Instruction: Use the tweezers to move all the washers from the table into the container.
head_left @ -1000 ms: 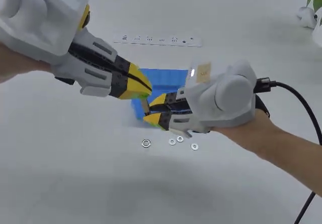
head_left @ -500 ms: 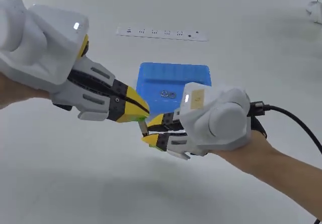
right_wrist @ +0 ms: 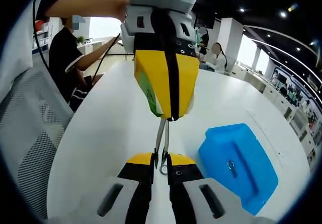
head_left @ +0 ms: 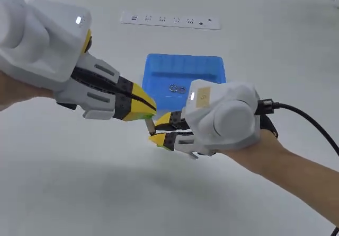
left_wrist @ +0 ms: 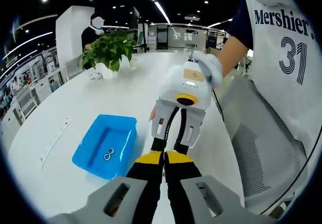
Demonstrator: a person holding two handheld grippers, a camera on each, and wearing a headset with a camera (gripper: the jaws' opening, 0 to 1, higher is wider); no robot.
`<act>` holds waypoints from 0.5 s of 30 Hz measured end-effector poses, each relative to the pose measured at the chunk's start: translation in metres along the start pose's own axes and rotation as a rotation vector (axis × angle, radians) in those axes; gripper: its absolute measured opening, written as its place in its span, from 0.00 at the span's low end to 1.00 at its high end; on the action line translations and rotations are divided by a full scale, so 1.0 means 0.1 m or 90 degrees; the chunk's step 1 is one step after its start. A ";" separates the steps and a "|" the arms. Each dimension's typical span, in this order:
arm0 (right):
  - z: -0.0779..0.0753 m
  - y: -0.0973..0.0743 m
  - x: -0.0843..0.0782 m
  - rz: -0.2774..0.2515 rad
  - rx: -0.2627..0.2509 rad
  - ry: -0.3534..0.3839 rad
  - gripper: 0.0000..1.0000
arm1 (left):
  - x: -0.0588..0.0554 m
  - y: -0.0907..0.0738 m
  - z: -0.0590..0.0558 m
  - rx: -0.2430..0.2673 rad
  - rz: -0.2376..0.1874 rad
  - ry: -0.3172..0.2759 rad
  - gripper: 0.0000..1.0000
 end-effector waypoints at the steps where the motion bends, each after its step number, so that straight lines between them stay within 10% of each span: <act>1: 0.00 0.00 -0.01 0.001 0.000 0.000 0.11 | 0.00 0.01 0.01 0.001 0.001 0.002 0.05; 15: -0.02 0.06 -0.09 0.009 0.002 0.010 0.11 | -0.04 0.09 0.01 0.004 0.000 -0.004 0.05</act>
Point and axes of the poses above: the centre of the closed fingertips' face, and the gripper's own axes: y roughly forward along the fingers, z roughly to its left, x roughly out of its top, the point moved 3 cm from there along -y, roughly backward along the fingers, and after that the axes turned 9 degrees about -z, right-handed, at the moved point
